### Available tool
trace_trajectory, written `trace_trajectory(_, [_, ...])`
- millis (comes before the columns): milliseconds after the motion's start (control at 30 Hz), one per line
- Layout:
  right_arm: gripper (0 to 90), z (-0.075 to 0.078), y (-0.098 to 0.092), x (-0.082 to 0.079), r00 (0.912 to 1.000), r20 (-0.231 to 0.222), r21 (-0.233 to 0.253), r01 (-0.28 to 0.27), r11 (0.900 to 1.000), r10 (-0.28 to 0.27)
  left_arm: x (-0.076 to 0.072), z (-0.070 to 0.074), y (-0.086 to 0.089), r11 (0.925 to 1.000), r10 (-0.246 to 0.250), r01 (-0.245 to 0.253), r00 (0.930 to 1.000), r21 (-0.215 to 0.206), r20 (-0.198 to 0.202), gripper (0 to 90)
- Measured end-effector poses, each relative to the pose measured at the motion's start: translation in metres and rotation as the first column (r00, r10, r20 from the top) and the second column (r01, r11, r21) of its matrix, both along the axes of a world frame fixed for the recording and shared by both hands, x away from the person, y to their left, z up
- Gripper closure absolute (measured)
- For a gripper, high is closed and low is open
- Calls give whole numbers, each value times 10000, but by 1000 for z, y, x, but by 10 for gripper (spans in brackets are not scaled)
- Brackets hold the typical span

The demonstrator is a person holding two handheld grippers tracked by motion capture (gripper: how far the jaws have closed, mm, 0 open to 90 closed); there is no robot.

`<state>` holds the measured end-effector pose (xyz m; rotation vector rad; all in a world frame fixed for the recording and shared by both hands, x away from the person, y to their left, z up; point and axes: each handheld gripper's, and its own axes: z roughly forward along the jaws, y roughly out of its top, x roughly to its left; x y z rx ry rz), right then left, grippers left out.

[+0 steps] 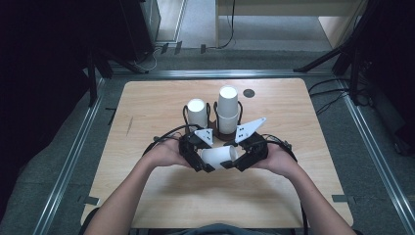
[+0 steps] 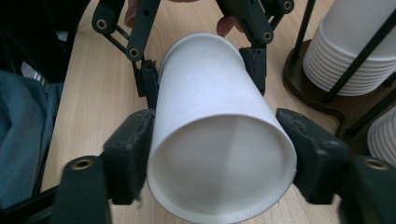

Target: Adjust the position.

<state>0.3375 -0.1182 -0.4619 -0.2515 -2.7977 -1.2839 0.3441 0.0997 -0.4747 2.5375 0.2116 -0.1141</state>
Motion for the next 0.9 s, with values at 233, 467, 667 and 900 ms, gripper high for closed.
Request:
trace_trajectory(233, [338, 2, -1, 1, 9996, -262, -66, -100, 9999, 98, 1, -1, 1, 9993, 116, -125, 9996, -344, -262, 215])
trace_trajectory(467, [333, 5, -8, 4, 9994, -295, 255, 200, 9995, -192, 4, 2, 3, 9902, 1001, -1027, 9945, -946, -316, 43])
trace_trajectory(667, [331, 7, -13, 5, 9993, -176, 367, 325, 9988, -318, 4, 7, 9, 9773, 1373, -1380, 9904, -1610, -155, 44])
trace_trajectory(900, [329, 9, -16, 6, 9988, -183, 616, 473, 9970, -463, 0, 9, 13, 9588, 1512, -1561, 9877, -2376, -386, 20])
